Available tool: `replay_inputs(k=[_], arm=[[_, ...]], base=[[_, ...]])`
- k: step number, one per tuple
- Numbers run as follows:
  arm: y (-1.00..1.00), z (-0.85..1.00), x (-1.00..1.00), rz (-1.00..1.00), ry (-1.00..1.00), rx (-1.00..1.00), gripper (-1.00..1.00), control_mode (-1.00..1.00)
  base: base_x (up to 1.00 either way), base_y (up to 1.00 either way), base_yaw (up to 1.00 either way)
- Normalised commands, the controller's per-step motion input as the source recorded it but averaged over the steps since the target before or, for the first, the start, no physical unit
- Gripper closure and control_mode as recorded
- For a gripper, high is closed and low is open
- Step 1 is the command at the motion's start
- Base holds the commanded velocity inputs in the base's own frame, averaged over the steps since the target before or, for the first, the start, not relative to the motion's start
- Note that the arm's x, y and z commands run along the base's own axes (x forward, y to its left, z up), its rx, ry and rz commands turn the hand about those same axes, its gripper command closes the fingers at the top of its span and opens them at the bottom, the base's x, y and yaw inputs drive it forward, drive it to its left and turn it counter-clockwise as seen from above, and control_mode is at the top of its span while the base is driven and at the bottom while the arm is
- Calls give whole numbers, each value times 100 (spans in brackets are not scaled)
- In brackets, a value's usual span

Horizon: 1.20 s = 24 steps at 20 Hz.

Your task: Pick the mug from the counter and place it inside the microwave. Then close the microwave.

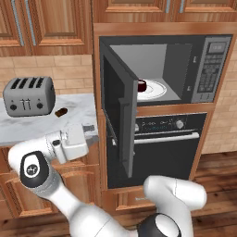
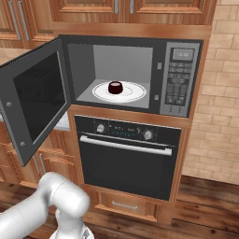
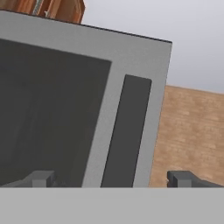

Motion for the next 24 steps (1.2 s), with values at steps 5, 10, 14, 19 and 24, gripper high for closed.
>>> replay_inputs(k=[5,10,14,19,24], arm=[[-1,-1,1,-4,0,0,-100,-100],[-23,1,-14,0,1,0,-100,-100],[-36,11,0,0,9,0,-100,-100],[-38,8,-3,0,13,0,-100,-100],[-44,4,-17,1,13,0,-100,-100]], base=[[0,0,0],[0,0,0],[0,0,0],[0,0,0],[0,0,0]])
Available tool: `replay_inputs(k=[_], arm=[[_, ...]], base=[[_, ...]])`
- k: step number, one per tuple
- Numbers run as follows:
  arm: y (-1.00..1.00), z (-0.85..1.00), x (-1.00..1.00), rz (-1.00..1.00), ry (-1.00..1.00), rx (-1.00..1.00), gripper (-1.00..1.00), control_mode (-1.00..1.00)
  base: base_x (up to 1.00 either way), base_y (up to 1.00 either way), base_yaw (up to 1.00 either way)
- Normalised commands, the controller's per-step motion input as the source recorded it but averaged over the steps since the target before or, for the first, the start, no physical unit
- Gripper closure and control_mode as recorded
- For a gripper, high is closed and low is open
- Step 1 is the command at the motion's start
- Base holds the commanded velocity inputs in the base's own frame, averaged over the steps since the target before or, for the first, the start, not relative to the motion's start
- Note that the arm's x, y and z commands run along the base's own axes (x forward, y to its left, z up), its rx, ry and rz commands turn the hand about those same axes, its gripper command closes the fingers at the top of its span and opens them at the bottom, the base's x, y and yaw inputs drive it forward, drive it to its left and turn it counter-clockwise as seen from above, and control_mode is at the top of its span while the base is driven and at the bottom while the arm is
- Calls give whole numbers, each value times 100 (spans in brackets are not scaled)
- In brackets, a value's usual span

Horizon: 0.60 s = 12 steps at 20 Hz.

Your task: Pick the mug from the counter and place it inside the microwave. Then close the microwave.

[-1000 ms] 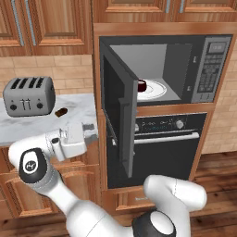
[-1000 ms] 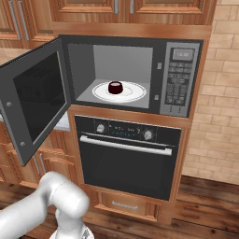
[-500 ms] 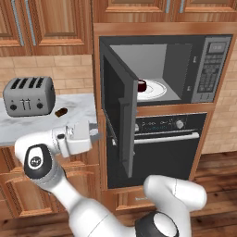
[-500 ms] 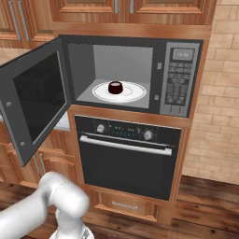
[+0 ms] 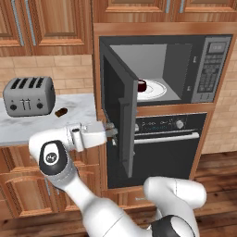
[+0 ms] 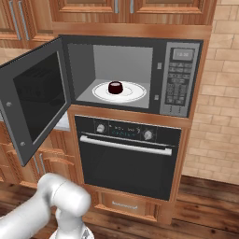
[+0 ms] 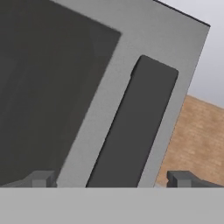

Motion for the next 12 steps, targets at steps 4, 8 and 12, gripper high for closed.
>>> replay_inputs(k=[4,8,12], arm=[[-45,3,-18,0,11,0,-100,-100],[-44,8,-8,0,10,0,-100,-100],[-42,8,0,1,6,0,-100,-100]], base=[[0,0,0],[0,0,0],[0,0,0]])
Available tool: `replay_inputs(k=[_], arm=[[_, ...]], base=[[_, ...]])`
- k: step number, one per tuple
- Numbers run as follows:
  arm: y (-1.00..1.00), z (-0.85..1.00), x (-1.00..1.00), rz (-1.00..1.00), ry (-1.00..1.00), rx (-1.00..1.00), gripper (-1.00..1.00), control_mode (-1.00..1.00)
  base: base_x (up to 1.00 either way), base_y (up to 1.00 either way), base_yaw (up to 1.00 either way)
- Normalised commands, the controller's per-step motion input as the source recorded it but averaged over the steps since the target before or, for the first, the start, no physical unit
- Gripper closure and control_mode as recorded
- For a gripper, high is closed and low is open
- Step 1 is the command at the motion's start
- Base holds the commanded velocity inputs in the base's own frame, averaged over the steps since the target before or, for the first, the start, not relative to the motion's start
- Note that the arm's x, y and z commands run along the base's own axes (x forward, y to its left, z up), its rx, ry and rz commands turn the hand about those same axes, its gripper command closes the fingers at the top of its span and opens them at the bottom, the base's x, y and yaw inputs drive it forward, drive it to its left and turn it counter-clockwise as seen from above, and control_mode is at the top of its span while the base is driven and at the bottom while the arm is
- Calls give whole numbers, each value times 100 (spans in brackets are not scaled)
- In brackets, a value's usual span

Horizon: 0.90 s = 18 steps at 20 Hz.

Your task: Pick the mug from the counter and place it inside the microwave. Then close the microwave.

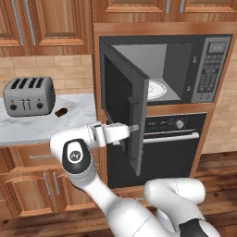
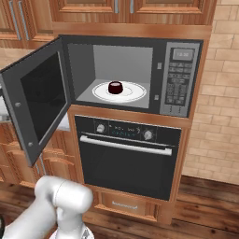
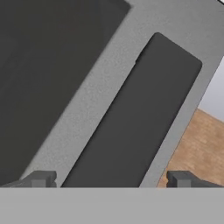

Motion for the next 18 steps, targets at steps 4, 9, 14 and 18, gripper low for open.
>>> replay_inputs(k=[4,9,14,18], arm=[[-41,6,0,2,0,0,-100,-100],[-43,0,17,5,0,0,-100,-100],[-51,0,21,5,0,2,-100,-100],[-44,0,24,5,0,1,-100,-100]], base=[[0,0,0],[0,0,0],[0,0,0],[0,0,0]])
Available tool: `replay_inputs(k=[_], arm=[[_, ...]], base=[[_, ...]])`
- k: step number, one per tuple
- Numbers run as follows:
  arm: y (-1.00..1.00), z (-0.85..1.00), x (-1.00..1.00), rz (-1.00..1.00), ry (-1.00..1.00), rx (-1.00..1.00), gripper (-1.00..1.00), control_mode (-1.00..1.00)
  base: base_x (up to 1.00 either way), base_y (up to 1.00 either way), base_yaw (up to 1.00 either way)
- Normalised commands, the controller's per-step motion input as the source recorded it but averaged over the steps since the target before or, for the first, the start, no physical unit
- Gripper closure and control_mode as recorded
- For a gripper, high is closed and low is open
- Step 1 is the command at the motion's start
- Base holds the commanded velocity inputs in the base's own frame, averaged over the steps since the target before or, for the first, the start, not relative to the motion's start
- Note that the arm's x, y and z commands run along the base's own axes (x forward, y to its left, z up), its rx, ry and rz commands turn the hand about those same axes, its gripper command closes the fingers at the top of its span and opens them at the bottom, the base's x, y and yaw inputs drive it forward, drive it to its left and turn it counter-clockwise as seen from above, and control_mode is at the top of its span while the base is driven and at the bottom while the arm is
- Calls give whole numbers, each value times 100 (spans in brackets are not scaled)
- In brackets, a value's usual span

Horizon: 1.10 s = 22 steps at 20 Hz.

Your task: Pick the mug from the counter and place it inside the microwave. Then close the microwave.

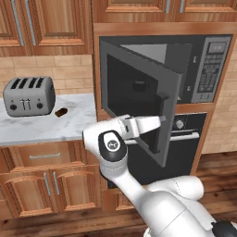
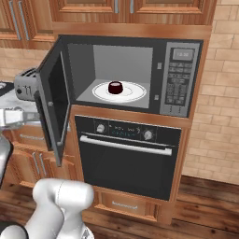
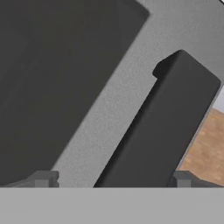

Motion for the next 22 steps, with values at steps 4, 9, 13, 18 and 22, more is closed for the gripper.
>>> replay_inputs(k=[4,9,13,18,22], arm=[[-38,0,31,6,0,1,-100,-100],[-34,0,32,6,4,2,-100,-100],[-28,0,40,6,10,4,-100,-100],[-29,0,54,6,8,5,-100,-100],[-28,0,64,8,7,7,-100,-100]], base=[[0,0,0],[0,0,0],[0,0,0],[0,0,0],[0,0,0]])
